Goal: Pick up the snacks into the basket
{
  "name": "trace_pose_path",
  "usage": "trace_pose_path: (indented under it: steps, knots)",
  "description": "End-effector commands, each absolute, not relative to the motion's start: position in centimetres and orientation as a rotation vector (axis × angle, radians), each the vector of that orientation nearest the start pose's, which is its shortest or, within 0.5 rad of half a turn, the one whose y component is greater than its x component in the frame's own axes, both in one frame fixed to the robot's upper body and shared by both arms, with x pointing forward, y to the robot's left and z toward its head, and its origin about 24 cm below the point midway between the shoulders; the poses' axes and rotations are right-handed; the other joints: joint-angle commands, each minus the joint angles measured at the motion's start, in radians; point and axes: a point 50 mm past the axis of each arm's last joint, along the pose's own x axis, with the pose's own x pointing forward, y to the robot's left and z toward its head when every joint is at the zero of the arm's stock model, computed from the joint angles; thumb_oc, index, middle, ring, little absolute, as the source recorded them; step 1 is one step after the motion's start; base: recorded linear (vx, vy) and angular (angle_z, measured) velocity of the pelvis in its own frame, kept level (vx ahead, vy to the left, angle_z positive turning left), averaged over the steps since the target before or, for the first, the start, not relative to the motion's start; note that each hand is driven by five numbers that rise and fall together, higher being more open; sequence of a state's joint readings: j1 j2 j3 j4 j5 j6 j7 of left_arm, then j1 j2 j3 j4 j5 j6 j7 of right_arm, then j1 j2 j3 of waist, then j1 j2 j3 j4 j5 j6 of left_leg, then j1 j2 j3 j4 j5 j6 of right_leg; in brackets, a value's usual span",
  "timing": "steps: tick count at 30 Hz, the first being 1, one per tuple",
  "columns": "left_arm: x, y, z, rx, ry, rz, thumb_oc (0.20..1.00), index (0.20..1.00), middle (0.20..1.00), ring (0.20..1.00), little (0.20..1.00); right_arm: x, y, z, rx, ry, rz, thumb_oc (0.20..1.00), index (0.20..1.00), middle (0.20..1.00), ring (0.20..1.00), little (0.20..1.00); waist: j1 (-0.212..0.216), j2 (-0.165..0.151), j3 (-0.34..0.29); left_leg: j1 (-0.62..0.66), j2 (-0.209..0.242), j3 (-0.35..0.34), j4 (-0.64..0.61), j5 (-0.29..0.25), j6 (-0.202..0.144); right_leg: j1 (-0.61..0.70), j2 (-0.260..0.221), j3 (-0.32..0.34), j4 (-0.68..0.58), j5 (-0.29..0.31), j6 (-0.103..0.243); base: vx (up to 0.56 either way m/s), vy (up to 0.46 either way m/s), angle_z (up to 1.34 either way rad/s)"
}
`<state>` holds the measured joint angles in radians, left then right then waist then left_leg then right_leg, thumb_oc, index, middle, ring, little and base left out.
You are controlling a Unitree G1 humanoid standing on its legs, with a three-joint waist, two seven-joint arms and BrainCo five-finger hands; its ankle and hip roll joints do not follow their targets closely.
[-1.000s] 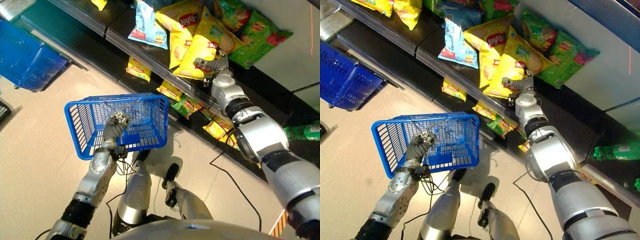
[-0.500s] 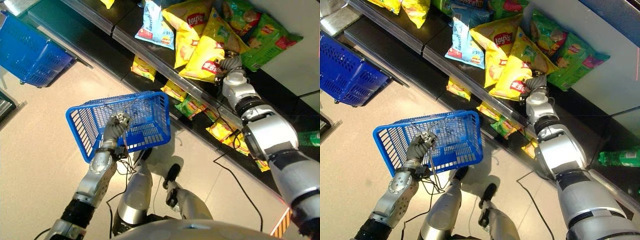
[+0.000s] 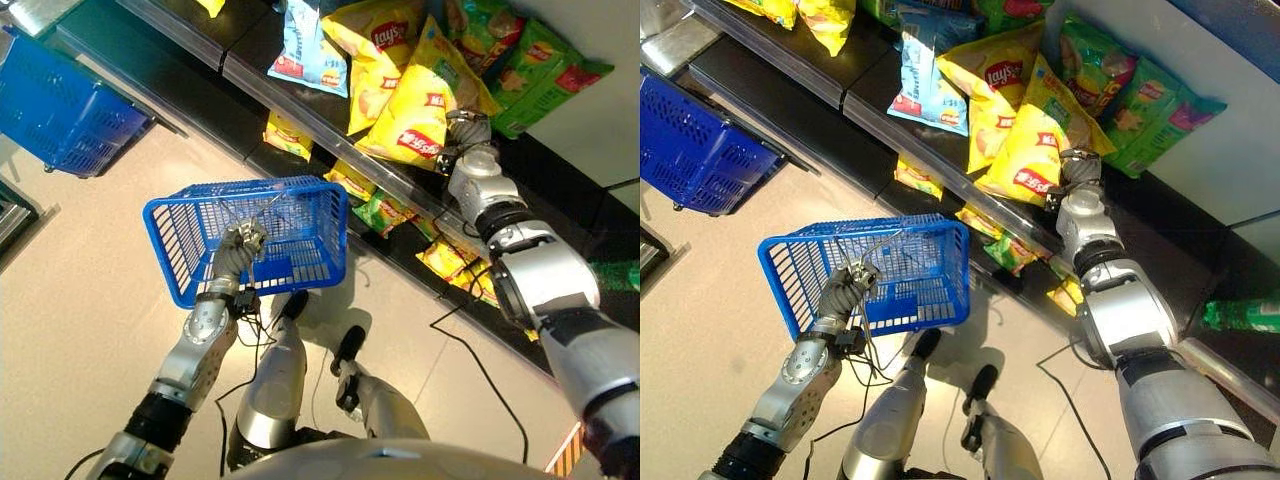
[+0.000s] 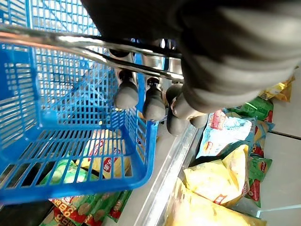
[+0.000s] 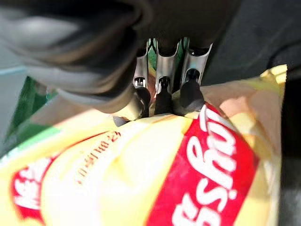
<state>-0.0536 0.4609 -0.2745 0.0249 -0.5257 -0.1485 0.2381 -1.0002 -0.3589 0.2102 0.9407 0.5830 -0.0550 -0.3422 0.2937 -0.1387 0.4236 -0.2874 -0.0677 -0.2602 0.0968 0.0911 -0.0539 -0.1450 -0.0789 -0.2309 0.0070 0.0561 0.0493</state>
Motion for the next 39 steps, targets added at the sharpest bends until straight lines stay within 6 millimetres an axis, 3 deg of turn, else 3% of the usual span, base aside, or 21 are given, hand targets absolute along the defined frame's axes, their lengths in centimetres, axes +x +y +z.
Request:
trace_pose_path:
  steps: [1,3,5,9,10,11,18,28,39]
  knots:
    - [25.8,18.3,11.5,-0.125,-0.344,-0.015,0.200,0.200,0.200,0.200,0.200,39.1,-17.2,14.9,0.172,-0.142,-0.170,0.200,0.200,0.200,0.200,0.200,-0.042,0.012,-0.045,0.036,-0.029,0.080,0.032,-0.108,0.041,-0.044,-0.060,0.062,0.063,-0.026,0.088,0.04,-0.011,-0.09]
    - [25.8,18.5,11.2,-0.129,-0.335,-0.006,0.200,0.200,0.200,0.200,0.200,38.3,-17.4,14.4,0.191,-0.158,-0.163,0.200,0.200,0.200,0.200,0.200,-0.051,0.012,-0.055,0.045,-0.028,0.085,0.031,-0.111,0.042,-0.036,-0.061,0.065,0.061,-0.028,0.088,0.03,-0.007,-0.14]
    - [25.6,18.8,11.1,-0.124,-0.328,0.003,0.200,0.200,0.200,0.200,0.200,37.0,-18.9,13.1,0.174,-0.159,-0.184,0.200,0.200,0.200,0.200,0.200,-0.074,0.016,-0.080,0.066,-0.028,0.095,0.029,-0.118,0.044,-0.020,-0.065,0.072,0.055,-0.028,0.089,0.04,-0.006,-0.26]
    - [25.3,19.0,10.7,-0.135,-0.312,0.007,0.200,0.200,0.200,0.200,0.200,36.2,-19.5,12.2,0.116,-0.141,-0.183,0.200,0.200,0.200,0.200,0.200,-0.091,0.020,-0.106,0.090,-0.020,0.116,0.014,-0.117,0.044,-0.009,-0.061,0.089,0.042,-0.025,0.090,0.00,-0.004,-0.21]
    - [25.2,19.1,10.6,-0.143,-0.307,0.012,0.200,0.200,0.200,0.200,0.200,36.0,-19.4,12.1,0.104,-0.145,-0.182,0.950,0.950,0.950,0.950,0.950,-0.094,0.020,-0.112,0.094,-0.017,0.121,0.008,-0.115,0.043,-0.007,-0.059,0.095,0.037,-0.023,0.090,0.00,-0.011,-0.19]
    - [25.1,19.1,10.4,-0.149,-0.301,0.015,0.200,0.200,0.200,0.200,0.200,35.9,-19.3,12.3,0.087,-0.155,-0.180,1.000,1.000,1.000,1.000,1.000,-0.097,0.021,-0.117,0.098,-0.016,0.123,0.005,-0.115,0.044,-0.005,-0.058,0.097,0.034,-0.023,0.090,0.01,-0.012,-0.16]
    - [24.3,19.6,9.2,-0.171,-0.252,0.063,0.200,0.200,0.200,0.200,0.200,35.1,-19.3,11.2,0.052,-0.140,-0.221,1.000,1.000,1.000,1.000,1.000,-0.107,0.016,-0.150,0.127,-0.010,0.123,-0.020,-0.110,0.044,0.023,-0.050,0.101,0.015,-0.025,0.090,0.02,-0.010,-0.06]
    - [23.8,20.0,8.8,-0.182,-0.238,0.083,0.200,0.200,0.200,0.200,0.200,34.8,-18.9,12.1,0.065,-0.196,-0.231,1.000,1.000,1.000,1.000,1.000,-0.104,0.004,-0.164,0.137,-0.008,0.120,-0.032,-0.111,0.045,0.035,-0.051,0.098,0.005,-0.025,0.091,0.00,0.000,0.01]
    - [23.5,19.8,8.6,-0.188,-0.223,0.067,0.200,0.200,0.200,0.200,0.200,36.1,-18.0,11.8,0.070,-0.138,-0.219,1.000,1.000,1.000,1.000,1.000,-0.093,0.001,-0.180,0.147,-0.012,0.127,-0.034,-0.118,0.048,0.046,-0.054,0.102,-0.003,-0.020,0.092,0.00,0.000,0.00]
